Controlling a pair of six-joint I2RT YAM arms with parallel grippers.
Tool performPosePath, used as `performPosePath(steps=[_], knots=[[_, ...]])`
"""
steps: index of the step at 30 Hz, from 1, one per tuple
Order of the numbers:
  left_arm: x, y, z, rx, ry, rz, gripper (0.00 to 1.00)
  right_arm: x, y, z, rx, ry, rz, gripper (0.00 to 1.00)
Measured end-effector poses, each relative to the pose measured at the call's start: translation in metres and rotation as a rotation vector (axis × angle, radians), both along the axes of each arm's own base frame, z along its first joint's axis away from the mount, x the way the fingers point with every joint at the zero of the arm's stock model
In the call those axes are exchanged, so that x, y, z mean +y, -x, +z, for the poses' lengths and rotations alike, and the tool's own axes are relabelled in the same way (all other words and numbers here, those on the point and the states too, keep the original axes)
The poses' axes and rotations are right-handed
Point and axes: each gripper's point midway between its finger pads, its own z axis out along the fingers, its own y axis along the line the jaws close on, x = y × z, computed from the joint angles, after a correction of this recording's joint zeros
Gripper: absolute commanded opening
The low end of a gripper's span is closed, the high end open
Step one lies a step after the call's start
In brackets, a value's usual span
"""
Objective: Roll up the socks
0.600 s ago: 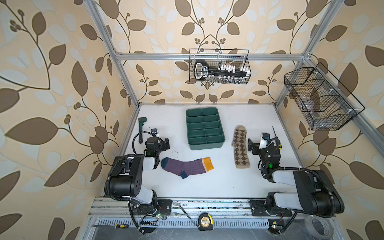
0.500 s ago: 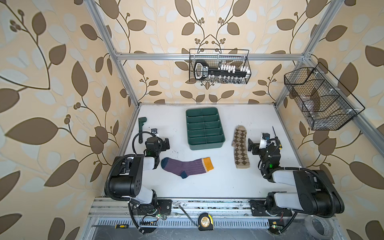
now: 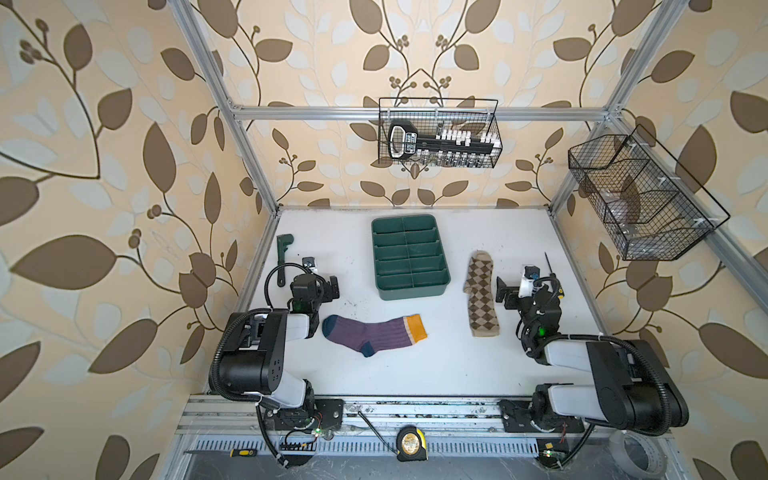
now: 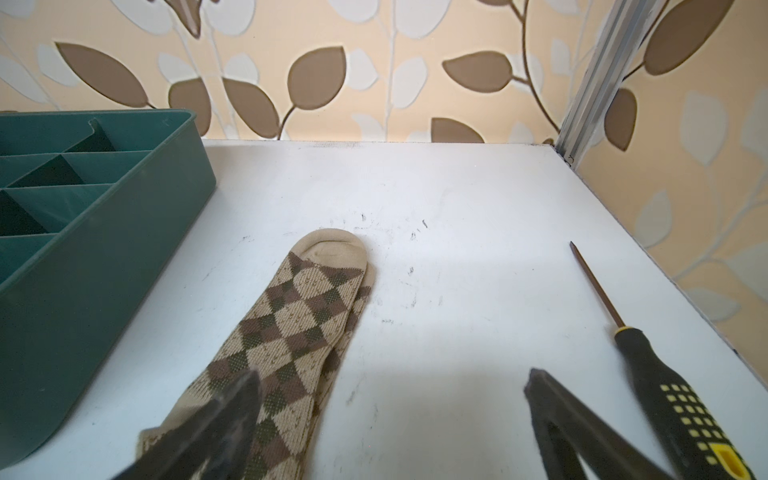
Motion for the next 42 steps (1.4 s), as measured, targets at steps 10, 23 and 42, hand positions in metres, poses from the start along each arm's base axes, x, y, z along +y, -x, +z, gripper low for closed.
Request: performPosePath(steps=[10,23,42], knots=[[0.002,0.000,0.000,-0.001,-0.003,0.008,0.99,0.000,0.000,0.000,0.000,0.000,0.000,1.00],[0.018,-0.026,0.190,-0.157,0.177,0.196,0.99,0.017,0.030,0.227,-0.383,-0.137,0.114,1.00],[-0.115,0.074,0.231,0.126,0.660,-0.149,0.99,0.062,0.047,0.195,0.036,-0.576,0.129,1.00]])
